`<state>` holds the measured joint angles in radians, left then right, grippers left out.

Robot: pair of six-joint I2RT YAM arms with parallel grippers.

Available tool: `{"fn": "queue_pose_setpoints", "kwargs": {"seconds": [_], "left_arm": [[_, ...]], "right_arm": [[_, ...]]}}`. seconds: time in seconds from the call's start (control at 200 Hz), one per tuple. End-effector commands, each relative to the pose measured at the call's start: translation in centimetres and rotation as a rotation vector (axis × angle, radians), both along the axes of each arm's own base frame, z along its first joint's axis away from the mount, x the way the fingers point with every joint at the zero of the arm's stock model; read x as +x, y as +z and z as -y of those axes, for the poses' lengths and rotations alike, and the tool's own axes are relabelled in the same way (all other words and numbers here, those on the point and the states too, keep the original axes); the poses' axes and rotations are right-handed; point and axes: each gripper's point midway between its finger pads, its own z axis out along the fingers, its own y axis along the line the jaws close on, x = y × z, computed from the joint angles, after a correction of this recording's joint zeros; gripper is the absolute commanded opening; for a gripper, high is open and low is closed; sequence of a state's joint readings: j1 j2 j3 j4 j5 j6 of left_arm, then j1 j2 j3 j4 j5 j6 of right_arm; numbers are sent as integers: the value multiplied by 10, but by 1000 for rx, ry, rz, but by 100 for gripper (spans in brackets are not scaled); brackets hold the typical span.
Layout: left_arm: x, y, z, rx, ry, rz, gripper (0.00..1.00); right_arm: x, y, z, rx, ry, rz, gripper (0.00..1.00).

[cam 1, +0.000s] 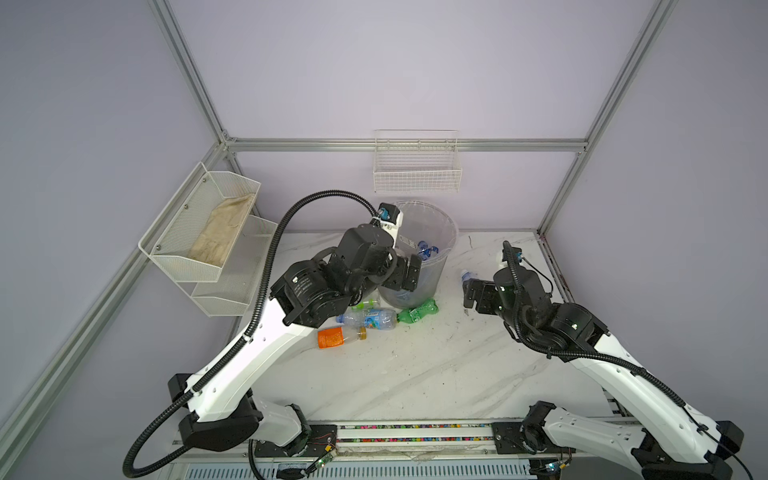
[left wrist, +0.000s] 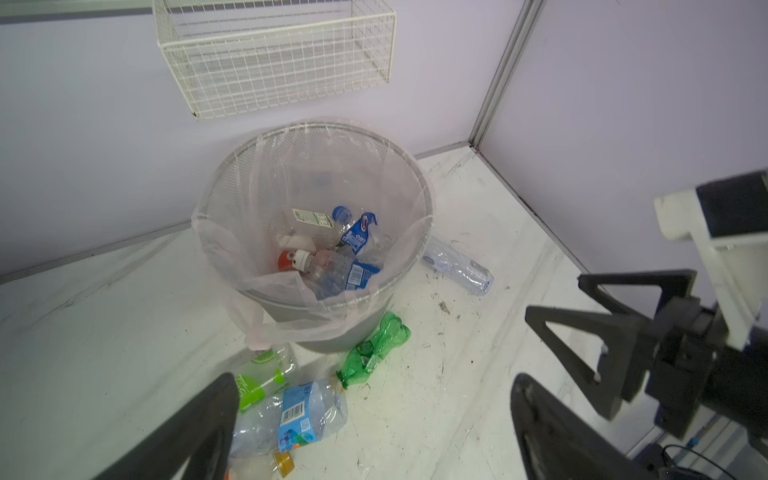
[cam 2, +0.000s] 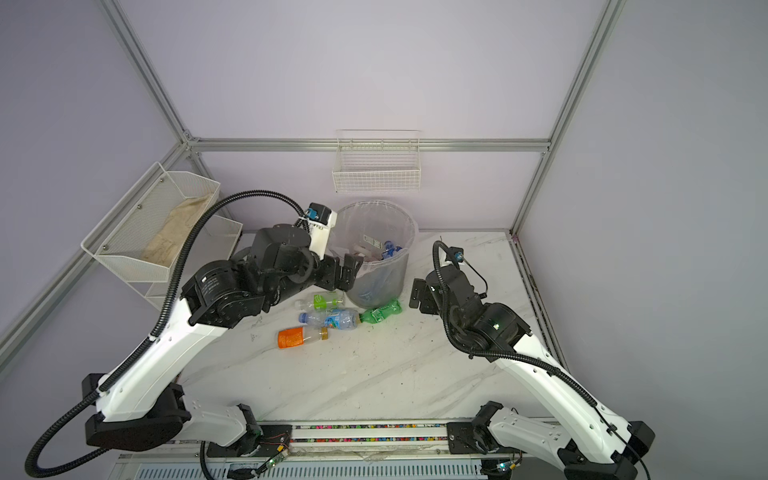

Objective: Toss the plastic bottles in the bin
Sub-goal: 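Open the left gripper over the bin to drop the Pepsi bottle, then withdraw the left gripper toward the robot while the right gripper lowers onto the clear bottle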

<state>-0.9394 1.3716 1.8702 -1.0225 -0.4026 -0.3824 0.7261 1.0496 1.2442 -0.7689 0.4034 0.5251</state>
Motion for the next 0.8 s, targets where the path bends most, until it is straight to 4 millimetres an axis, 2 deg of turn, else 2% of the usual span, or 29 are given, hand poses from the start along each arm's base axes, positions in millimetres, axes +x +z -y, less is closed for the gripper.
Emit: {"fn": "queue_pose_setpoints", "kwargs": {"seconds": [0.0, 0.095, 0.17, 0.35, 0.485, 0.54, 0.575, 0.665, 0.795], "left_arm": [[-15, -8, -11, -51, 34, 13, 100], [-35, -23, -20, -68, 37, 0, 100], [-49, -42, -29, -78, 46, -26, 100], [-77, -90, -51, -135, 79, -109, 100], [-93, -136, -64, -143, 97, -187, 100], [-98, -150, -68, -145, 105, -212, 100], [-101, -159, -70, -143, 110, -228, 100], [-109, -182, -71, -140, 114, -270, 99], [-120, -212, -69, -109, 112, -319, 99]], "right_arm": [[11, 4, 12, -49, -41, 2, 97], [25, 4, 22, -78, -69, -6, 97], [39, 2, 35, -101, -99, -22, 97], [75, -19, 65, -124, -139, -95, 97], [98, -49, 78, -113, -143, -165, 98], [106, -62, 78, -106, -129, -192, 97], [114, -79, 77, -110, -120, -232, 98], [128, -106, 73, -128, -103, -286, 98], [143, -132, 68, -145, -85, -345, 97]]}}
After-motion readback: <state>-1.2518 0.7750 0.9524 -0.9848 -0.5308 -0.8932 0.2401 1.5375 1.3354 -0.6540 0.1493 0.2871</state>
